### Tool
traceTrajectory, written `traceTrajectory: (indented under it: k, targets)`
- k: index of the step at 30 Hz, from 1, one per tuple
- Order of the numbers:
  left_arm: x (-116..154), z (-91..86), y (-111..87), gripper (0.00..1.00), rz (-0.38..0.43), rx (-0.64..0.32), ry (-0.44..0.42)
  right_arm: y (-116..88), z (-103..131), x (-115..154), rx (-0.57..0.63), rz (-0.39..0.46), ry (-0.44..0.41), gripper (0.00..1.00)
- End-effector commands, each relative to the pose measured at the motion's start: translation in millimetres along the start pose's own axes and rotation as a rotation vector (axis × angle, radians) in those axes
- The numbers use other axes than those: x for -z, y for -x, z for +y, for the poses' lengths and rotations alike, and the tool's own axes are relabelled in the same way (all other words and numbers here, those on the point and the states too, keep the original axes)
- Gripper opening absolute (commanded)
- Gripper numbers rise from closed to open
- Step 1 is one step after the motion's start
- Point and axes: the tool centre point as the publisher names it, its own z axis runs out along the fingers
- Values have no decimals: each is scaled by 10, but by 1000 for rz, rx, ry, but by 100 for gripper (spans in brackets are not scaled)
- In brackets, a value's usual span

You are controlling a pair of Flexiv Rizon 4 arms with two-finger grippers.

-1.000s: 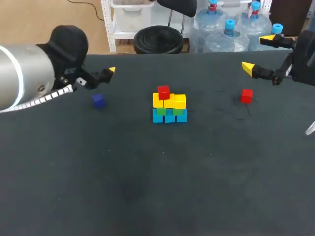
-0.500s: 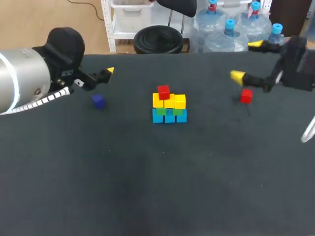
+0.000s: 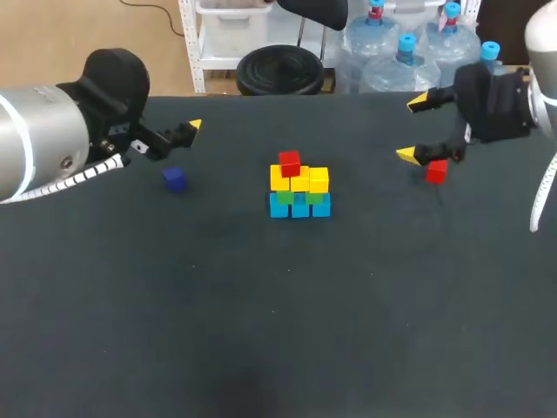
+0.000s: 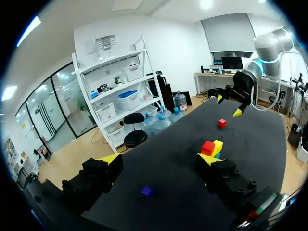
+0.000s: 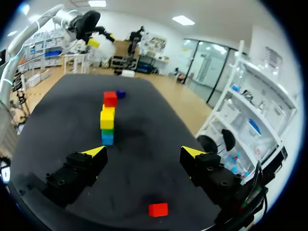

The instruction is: Place the blue cubes, place green cubes on the blue cubes, place the yellow cubes on the green cubes, then place the red cubes on the yellow cubes, and place purple cube on the red cubes.

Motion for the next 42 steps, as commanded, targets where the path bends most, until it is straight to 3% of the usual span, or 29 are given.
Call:
traceTrajectory:
  k: [1, 5, 13, 22, 33, 37, 42]
  targets:
    - [-19, -10, -9, 100, -5, 1, 5, 2, -21, -92, 174, 621, 365, 100]
    - [-19, -10, -9, 100, -5, 1, 5, -70, 111, -129, 216, 708, 428, 100]
    - [-19, -10, -9, 100, -5, 1, 5, -379, 121, 28, 325, 895, 403, 100]
    - [-19, -10, -9, 100, -5, 1, 5, -690, 79, 251, 220, 876, 293, 100]
    - [-19, -10, -9, 100, -5, 1, 5, -932, 200, 24, 36, 800, 264, 100]
    - [-19, -10, -9, 100, -5, 1, 5, -982, 114, -5, 18, 782, 232, 100]
    - [-19, -10, -9, 100, -5, 1, 5, -953, -163, 112, 22, 783, 179, 100]
